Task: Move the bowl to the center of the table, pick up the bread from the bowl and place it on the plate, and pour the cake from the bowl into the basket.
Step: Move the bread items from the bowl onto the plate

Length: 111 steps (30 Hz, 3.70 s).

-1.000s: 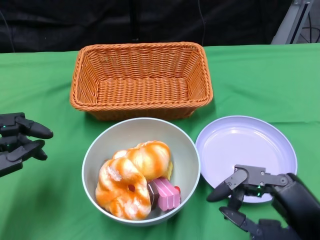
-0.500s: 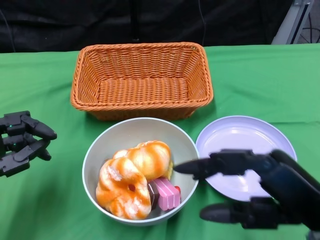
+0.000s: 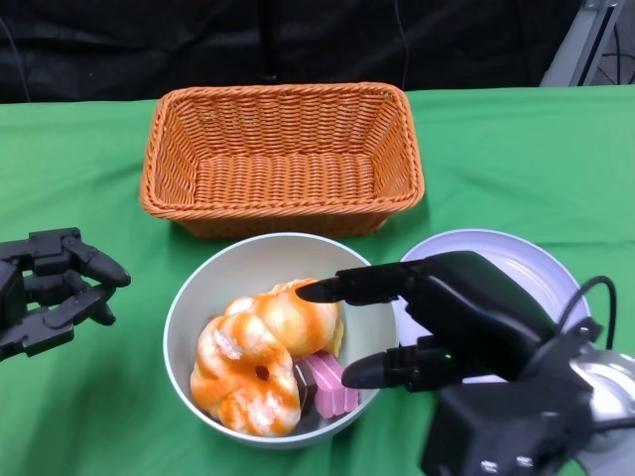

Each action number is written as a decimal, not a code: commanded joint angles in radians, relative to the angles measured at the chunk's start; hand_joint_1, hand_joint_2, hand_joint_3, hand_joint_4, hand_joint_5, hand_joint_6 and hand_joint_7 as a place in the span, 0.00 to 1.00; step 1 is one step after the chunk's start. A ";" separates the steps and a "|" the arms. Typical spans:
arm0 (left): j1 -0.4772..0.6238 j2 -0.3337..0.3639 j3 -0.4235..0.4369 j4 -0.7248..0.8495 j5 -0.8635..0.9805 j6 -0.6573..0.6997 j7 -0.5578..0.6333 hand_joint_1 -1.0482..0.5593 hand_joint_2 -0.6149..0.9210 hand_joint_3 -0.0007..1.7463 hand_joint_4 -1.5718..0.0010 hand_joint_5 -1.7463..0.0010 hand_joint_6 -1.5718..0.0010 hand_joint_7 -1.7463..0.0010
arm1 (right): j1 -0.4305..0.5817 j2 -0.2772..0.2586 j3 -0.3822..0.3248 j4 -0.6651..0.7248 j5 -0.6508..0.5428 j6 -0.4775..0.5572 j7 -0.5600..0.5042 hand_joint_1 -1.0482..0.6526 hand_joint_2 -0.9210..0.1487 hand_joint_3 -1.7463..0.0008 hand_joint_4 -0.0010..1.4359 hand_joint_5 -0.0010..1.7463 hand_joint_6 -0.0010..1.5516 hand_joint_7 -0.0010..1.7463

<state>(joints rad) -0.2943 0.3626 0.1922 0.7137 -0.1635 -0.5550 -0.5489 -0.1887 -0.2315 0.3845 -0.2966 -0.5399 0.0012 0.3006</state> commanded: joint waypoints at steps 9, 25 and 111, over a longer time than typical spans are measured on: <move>-0.008 0.010 -0.007 0.039 0.007 -0.028 -0.002 0.60 0.98 0.25 0.53 0.23 0.47 0.42 | -0.129 0.057 0.107 0.280 -0.211 -0.041 -0.193 0.15 0.00 0.95 0.39 0.06 0.33 0.00; -0.015 0.019 -0.015 0.070 0.005 -0.053 -0.012 0.60 0.97 0.26 0.52 0.22 0.49 0.39 | -0.230 0.100 0.194 0.495 -0.374 -0.057 -0.366 0.14 0.00 0.95 0.38 0.03 0.29 0.00; -0.088 0.018 -0.050 0.218 0.083 -0.136 0.053 0.58 1.00 0.19 0.53 0.24 0.49 0.39 | 0.217 -0.068 -0.259 0.142 0.022 -0.322 -0.405 0.60 0.06 1.00 0.50 0.76 0.57 0.41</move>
<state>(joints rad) -0.3806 0.3637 0.1365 0.9253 -0.0806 -0.6805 -0.5025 0.0200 -0.2951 0.1381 -0.1371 -0.5296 -0.3219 -0.1062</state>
